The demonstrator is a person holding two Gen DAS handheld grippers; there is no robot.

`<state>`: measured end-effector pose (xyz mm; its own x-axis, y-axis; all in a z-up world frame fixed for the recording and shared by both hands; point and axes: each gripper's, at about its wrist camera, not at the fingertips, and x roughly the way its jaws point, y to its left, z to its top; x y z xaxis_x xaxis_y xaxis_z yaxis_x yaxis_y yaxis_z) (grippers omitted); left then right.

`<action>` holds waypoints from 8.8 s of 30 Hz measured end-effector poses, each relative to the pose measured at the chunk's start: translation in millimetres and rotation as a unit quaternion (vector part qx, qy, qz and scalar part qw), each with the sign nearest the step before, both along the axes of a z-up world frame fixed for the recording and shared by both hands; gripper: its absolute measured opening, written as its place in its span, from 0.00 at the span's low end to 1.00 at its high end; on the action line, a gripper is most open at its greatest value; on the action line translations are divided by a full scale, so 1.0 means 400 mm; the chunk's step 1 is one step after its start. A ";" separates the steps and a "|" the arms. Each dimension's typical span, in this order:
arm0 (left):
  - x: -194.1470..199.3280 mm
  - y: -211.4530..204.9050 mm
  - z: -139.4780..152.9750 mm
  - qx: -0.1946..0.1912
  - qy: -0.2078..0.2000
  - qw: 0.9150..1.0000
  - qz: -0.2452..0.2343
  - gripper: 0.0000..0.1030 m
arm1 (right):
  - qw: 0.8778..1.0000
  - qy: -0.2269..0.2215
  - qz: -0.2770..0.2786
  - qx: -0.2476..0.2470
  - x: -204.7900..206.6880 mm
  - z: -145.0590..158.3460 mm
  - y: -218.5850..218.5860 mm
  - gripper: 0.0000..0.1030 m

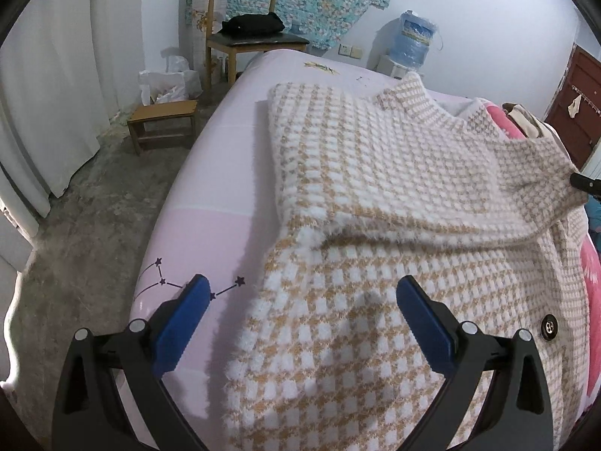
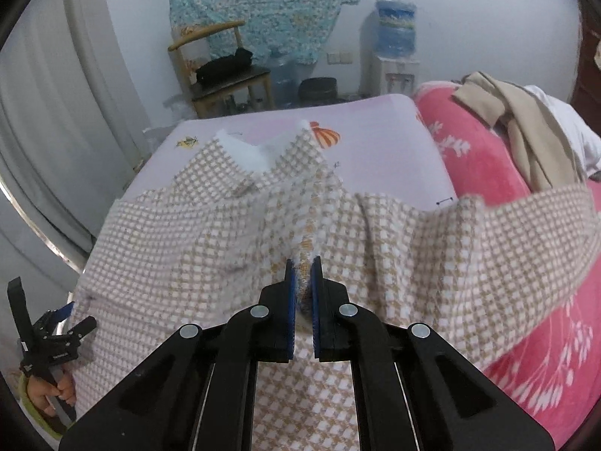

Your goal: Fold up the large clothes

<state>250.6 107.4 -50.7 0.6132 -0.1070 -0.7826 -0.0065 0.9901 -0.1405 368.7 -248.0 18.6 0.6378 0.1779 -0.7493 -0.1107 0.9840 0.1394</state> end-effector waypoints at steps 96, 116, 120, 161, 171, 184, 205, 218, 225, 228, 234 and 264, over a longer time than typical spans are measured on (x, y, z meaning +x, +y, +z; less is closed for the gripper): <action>0.238 -0.335 0.040 0.054 0.019 0.987 -0.149 0.96 | 0.999 -0.013 -0.010 -0.035 -0.024 -0.056 -0.070 0.79; 0.227 -0.338 0.003 0.052 0.025 0.988 -0.146 0.96 | 0.933 0.056 -0.344 0.088 0.010 -0.079 -0.917 0.69; 0.229 -0.339 0.002 0.054 0.026 0.988 -0.146 0.96 | 0.915 0.070 -0.378 0.122 0.042 -0.130 -0.997 0.57; 0.070 -0.164 0.163 0.018 -0.055 0.991 -0.120 0.84 | 0.965 -0.229 -0.035 -0.126 -0.038 0.462 -0.080 0.12; -0.039 -0.036 0.169 -0.065 -0.043 0.988 -0.136 0.82 | 0.970 -0.087 0.225 0.018 -0.039 0.268 0.319 0.62; 0.190 -0.021 0.145 -0.128 -0.016 0.986 -0.109 0.64 | 0.999 -0.011 0.013 0.041 0.072 0.076 -0.157 0.66; 0.279 -0.050 0.232 -0.043 -0.095 0.991 -0.089 0.03 | 0.989 0.080 -0.027 0.118 0.171 -0.151 -0.293 0.08; 0.275 -0.027 0.135 -0.002 -0.071 0.995 -0.064 0.03 | 0.994 0.068 -0.033 0.079 0.174 -0.159 -0.263 0.17; 0.291 -0.034 0.062 0.049 -0.042 0.996 -0.061 0.04 | 0.993 0.066 -0.043 0.085 0.167 -0.168 -0.277 0.44; 0.285 -0.029 0.062 0.043 -0.042 0.996 -0.061 0.04 | 0.995 0.037 -0.043 0.081 0.136 -0.134 -0.285 0.44; 0.279 -0.032 0.064 0.047 -0.042 0.996 -0.058 0.04 | 0.996 0.000 0.037 0.077 0.116 -0.083 -0.220 0.16; 0.288 -0.127 0.045 0.049 -0.026 0.992 -0.110 0.11 | 0.972 0.041 0.221 -0.064 0.142 -0.174 0.218 0.38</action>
<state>365.7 56.8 -32.6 0.6239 -0.1679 -0.7633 0.2153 0.9758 -0.0387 425.5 -160.6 -51.0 0.4582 0.3231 -0.8280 -0.5199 0.8531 0.0452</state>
